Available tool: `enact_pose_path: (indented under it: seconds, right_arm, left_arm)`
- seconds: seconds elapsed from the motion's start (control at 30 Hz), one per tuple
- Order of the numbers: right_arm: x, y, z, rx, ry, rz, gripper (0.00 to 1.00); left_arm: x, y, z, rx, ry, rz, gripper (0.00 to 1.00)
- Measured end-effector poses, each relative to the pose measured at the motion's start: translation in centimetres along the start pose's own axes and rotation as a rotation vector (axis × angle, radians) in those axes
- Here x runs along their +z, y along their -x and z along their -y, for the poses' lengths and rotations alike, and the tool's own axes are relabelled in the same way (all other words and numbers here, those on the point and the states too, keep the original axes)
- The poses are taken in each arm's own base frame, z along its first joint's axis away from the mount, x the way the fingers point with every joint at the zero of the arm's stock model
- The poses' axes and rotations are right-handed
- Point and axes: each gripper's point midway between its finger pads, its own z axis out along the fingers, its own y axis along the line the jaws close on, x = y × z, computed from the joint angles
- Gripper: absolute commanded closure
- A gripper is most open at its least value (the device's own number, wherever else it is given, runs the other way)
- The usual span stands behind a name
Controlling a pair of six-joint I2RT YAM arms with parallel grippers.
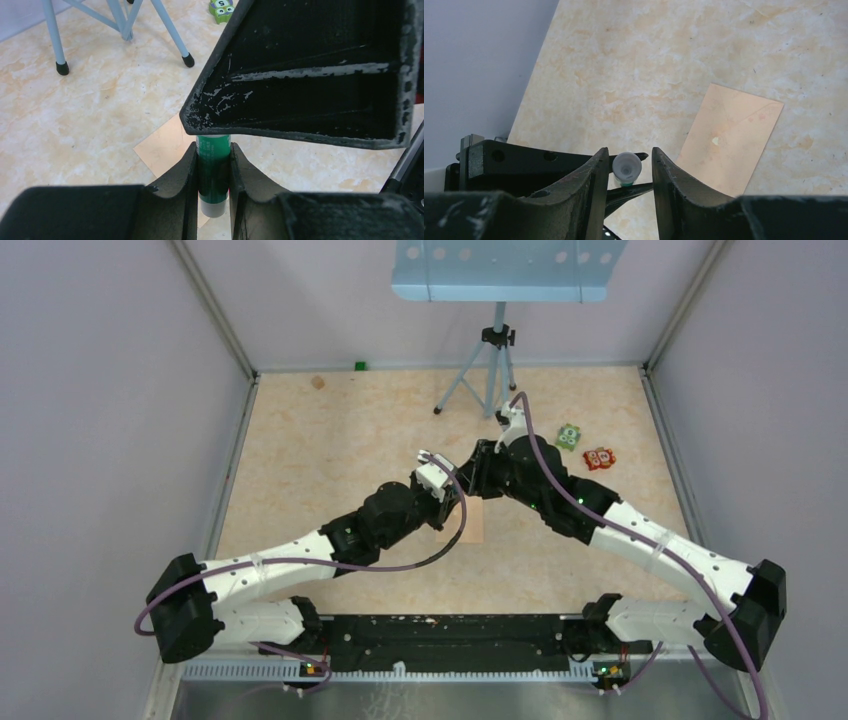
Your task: Place the letter into the envelope and seal it
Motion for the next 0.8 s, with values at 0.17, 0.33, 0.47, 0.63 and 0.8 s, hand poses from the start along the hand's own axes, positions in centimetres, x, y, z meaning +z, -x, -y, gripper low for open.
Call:
enact_pose_path:
  seconds: [0.17,0.33,0.47,0.63,0.8]
  right_arm:
    - [0.09,-0.17,-0.14,0.004,0.002,-0.004,0.68]
    - [0.25,-0.34,-0.11,0.006,0.001,-0.010,0.73]
    - [0.25,-0.36,-0.20,0.008,0.004,-0.011,0.89]
    - [0.25,-0.41,-0.08,-0.013,0.003,-0.013,0.98]
    - [-0.25,-0.55,-0.78,-0.114,0.093,-0.047,1.00]
  left_arm:
    - [0.00,0.02,0.01,-0.001,0.000,0.001,1.00]
    - [0.01,0.05,0.02,-0.001,-0.001,0.002,1.00]
    - [0.01,0.04,0.02,-0.005,-0.001,0.001,1.00]
    - [-0.01,-0.07,0.15,-0.022,-0.006,-0.003,1.00]
    - [-0.61,0.28,0.78,-0.079,-0.112,-0.008,1.00]
